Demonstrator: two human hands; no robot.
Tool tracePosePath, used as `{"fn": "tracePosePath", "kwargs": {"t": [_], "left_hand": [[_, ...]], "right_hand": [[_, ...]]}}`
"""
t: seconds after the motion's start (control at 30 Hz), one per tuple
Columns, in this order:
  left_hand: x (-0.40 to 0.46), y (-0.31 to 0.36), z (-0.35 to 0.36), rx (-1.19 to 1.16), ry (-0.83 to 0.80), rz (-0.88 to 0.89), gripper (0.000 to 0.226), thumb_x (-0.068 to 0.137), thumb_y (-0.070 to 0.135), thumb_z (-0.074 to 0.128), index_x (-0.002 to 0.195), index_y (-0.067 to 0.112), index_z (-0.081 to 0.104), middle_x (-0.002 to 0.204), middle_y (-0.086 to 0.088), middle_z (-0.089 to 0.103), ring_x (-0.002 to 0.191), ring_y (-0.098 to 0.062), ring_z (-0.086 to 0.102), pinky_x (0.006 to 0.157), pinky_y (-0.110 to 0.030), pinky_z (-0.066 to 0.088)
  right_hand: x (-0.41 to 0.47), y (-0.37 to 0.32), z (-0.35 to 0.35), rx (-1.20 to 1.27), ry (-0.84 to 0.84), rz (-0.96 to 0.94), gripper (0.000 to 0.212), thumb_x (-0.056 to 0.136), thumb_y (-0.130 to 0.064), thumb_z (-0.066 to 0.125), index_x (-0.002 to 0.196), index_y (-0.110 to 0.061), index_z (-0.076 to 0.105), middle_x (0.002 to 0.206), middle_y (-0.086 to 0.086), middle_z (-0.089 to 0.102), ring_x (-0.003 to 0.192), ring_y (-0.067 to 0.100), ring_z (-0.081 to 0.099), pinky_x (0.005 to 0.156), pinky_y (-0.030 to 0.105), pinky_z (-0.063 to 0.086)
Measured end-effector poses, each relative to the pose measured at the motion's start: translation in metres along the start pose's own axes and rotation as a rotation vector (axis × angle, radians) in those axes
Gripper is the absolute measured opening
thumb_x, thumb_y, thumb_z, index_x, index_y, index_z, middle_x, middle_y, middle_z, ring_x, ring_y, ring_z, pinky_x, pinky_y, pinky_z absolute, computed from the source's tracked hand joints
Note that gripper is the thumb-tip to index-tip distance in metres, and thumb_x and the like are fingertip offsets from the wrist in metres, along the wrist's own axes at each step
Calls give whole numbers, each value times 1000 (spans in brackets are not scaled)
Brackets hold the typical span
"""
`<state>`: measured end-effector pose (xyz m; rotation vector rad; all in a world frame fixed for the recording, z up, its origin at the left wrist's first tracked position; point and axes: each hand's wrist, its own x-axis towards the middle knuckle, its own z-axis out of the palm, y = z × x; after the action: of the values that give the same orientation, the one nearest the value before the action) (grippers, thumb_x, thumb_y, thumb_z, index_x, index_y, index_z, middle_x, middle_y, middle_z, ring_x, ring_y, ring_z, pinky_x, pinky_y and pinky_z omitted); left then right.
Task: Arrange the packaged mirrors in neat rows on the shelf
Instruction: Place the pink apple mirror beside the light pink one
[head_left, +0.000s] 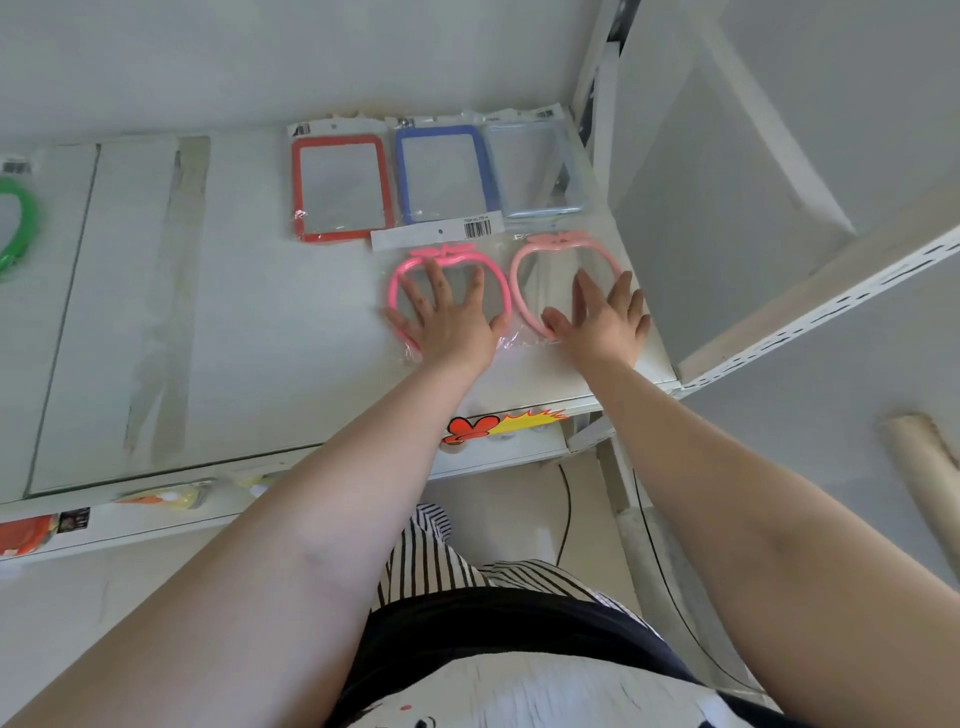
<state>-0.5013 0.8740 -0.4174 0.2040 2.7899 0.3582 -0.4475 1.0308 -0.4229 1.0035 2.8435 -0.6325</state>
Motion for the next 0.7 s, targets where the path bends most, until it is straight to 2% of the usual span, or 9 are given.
{"fn": "tracePosePath", "kwargs": {"t": [0.23,0.4,0.5,0.7], "left_hand": [[-2,9,-1,4,4,-16,69,90,64,32,149,44,2,159,-11,-19,144,-44,-19,108,-72,-6],[-4,8,0,-15,22,-5,68,91,63,32,149,43,3,159,-12,-19,144,-44,-19,108,-71,-8],[-3,8,1,-24,28,7,68,90,64,32,149,44,4,160,-12,-19,145,-44,-18,108,-70,-9],[-3,5,-1,-49,58,15,68,90,62,37,149,42,10,160,-16,-11,147,-40,-13,111,-66,-7]], "right_hand": [[4,5,-4,5,-16,-24,68,84,-55,57,145,-41,29,162,7,0,150,30,-1,120,46,5],[3,1,-2,-25,34,-79,63,88,-51,56,145,-36,33,162,11,1,150,31,-3,120,47,2],[-1,-4,5,-36,41,-162,57,91,-51,51,143,-35,36,162,12,8,150,30,-2,121,47,0],[-5,-9,-1,-29,35,-151,58,91,-53,49,144,-34,37,160,13,15,150,30,2,120,47,2]]}}
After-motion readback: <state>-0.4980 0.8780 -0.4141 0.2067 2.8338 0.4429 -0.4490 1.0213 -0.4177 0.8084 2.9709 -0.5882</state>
